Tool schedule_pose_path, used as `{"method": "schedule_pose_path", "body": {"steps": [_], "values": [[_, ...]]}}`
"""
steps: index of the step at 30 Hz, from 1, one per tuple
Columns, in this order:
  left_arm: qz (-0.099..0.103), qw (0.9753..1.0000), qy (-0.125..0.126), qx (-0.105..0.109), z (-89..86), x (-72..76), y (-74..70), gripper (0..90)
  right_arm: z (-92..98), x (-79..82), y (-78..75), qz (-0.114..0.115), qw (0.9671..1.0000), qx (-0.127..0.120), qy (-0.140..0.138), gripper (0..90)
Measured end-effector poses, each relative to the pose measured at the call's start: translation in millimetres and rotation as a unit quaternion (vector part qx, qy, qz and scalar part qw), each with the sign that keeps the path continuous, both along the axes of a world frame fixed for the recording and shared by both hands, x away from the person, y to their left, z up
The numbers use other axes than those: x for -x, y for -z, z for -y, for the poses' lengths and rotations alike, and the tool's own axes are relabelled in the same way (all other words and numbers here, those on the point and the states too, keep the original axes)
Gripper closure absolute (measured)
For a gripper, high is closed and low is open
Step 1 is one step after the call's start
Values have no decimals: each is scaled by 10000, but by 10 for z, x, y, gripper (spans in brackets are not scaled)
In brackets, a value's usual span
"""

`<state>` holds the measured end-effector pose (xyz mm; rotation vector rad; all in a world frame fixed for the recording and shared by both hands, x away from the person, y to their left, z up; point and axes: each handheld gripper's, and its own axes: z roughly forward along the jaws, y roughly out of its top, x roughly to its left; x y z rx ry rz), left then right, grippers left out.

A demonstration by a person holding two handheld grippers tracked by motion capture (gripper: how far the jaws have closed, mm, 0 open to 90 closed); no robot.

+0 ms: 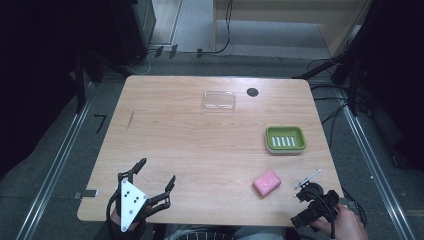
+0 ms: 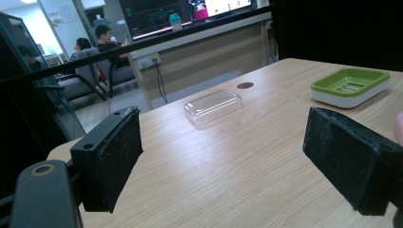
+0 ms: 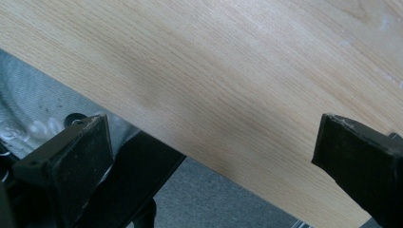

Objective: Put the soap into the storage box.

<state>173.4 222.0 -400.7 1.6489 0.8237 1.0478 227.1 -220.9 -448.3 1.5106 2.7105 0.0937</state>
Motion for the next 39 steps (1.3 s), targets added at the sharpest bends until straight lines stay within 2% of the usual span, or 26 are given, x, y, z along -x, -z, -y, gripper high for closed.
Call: {"method": "schedule_pose_path", "body": {"steps": [7, 11, 14, 15, 17, 20, 26, 36, 39], "values": [[-9, 10000, 7, -38, 1, -5, 6, 131, -25, -20, 5, 19, 10000, 0, -98, 0], [-26, 9999, -81, 64, -31, -5, 5, 131, -84, -46, 0, 33, 9998, -52, -187, 0], [-35, 10000, -79, 34, -22, -8, 7, 131, -118, -71, 9, 43, 9997, -46, -249, 0], [-36, 10000, -19, -41, -14, -6, 7, 131, -122, -80, 13, 48, 9996, -57, -262, 0], [-35, 10000, -18, -59, -16, -5, 7, 131, -127, -97, 15, 107, 9996, -70, -250, 0], [-39, 10000, -51, 28, -23, -3, 7, 131, -132, -107, 11, 125, 9996, -103, -212, 0], [-6, 10000, -6, -33, -19, 17, 1, 131, -161, -102, -1, 233, 9994, -121, -209, 0], [-43, 10000, -63, 5, -23, 2, 9, 131, -221, -170, -14, 420, 9987, -215, -186, 0], [-97, 9999, -85, 6, -47, 13, 7, 131, -262, -195, -32, 472, 9983, -313, -129, 0]]}}
